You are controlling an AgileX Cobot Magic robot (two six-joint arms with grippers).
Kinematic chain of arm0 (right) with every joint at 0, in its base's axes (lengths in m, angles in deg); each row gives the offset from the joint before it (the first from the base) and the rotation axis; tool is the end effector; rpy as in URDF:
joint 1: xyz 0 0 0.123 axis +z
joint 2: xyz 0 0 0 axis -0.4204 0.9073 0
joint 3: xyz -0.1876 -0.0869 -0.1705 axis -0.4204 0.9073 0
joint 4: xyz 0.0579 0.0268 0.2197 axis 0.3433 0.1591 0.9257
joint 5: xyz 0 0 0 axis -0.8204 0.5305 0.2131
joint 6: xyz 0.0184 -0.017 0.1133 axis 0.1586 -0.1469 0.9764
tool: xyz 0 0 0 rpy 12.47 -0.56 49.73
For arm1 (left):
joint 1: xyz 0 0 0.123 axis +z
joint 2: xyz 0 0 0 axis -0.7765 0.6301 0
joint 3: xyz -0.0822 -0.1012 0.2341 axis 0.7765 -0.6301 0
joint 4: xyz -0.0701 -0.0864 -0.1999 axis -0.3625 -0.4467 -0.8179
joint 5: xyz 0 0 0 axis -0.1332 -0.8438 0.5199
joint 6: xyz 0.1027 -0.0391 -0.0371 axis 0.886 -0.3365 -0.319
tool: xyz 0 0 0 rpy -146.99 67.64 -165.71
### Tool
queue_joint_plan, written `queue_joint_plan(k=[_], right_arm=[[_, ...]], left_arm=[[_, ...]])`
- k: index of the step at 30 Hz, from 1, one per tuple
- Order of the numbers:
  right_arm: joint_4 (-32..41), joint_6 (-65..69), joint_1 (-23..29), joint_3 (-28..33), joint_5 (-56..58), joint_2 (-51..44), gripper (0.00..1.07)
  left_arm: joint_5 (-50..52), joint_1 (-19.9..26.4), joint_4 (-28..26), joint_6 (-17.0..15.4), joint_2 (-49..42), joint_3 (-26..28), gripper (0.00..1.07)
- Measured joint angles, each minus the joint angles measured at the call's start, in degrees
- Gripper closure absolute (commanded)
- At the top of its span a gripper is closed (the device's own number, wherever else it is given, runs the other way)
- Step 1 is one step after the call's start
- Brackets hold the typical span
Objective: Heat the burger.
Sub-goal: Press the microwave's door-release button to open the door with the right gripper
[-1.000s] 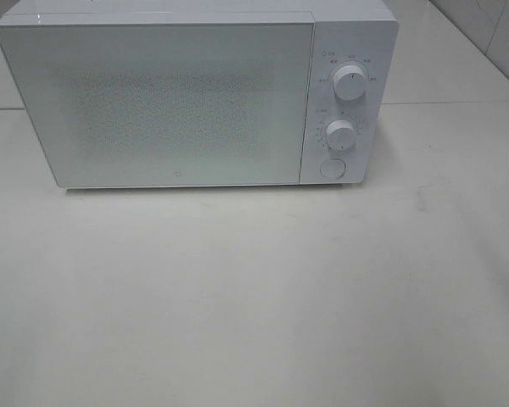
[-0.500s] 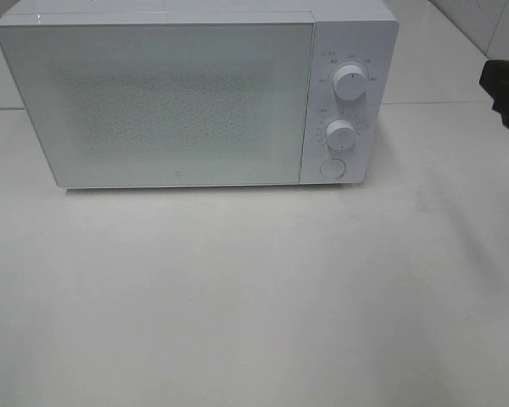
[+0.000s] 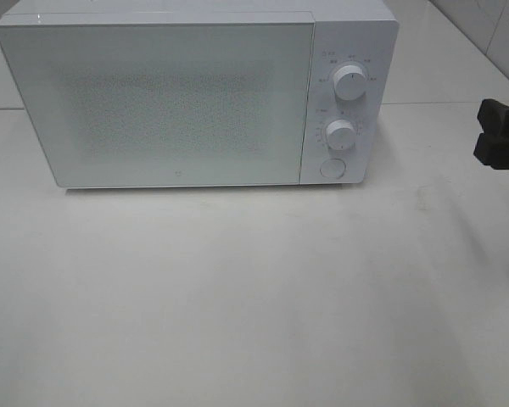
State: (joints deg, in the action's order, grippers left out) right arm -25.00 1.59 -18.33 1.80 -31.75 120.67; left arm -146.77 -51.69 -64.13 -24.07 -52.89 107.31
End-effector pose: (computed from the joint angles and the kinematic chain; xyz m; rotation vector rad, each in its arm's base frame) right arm 0.2251 0.0108 0.2109 0.0096 1.6144 -0.0132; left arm 0.0105 0.0008 0.2581 -0.0484 2.0391 -0.0351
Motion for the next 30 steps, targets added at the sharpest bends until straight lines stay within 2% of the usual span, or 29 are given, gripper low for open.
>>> queue_joint_plan(k=[5,7,8,9,13,15,16,18,21,25,30], right_arm=[[4.7,-1.1,3.1,1.1,-4.7,5.0,0.32],[8.0,-2.5,6.8,1.1,-8.0,8.6,0.32],[8.0,-2.5,6.8,1.1,-8.0,8.6,0.32],[10.4,-3.2,9.7,1.1,-10.1,11.0,0.32],[13.8,-3.7,13.6,1.2,-13.5,14.6,0.32],[18.2,-3.9,18.8,1.1,-16.0,18.6,0.32],[18.2,-3.9,18.8,1.1,-16.0,18.6,0.32],[21.7,-3.9,22.7,1.0,-16.3,21.0,0.32],[23.0,-3.9,24.2,0.7,-16.3,21.7,0.32],[28.0,-5.0,30.3,-2.1,-16.4,24.8,0.32],[30.0,-5.2,33.9,-5.0,-16.4,27.6,0.32]], left_arm=[[0.0,0.0,0.0,0.0,0.0,0.0,0.05],[0.0,0.0,0.0,0.0,0.0,0.0,0.05],[0.0,0.0,0.0,0.0,0.0,0.0,0.05],[0.0,0.0,0.0,0.0,0.0,0.0,0.05],[0.0,0.0,0.0,0.0,0.0,0.0,0.05],[0.0,0.0,0.0,0.0,0.0,0.0,0.05],[0.0,0.0,0.0,0.0,0.0,0.0,0.05],[0.0,0.0,0.0,0.0,0.0,0.0,0.05],[0.0,0.0,0.0,0.0,0.0,0.0,0.05],[0.0,0.0,0.0,0.0,0.0,0.0,0.05],[0.0,0.0,0.0,0.0,0.0,0.0,0.05]])
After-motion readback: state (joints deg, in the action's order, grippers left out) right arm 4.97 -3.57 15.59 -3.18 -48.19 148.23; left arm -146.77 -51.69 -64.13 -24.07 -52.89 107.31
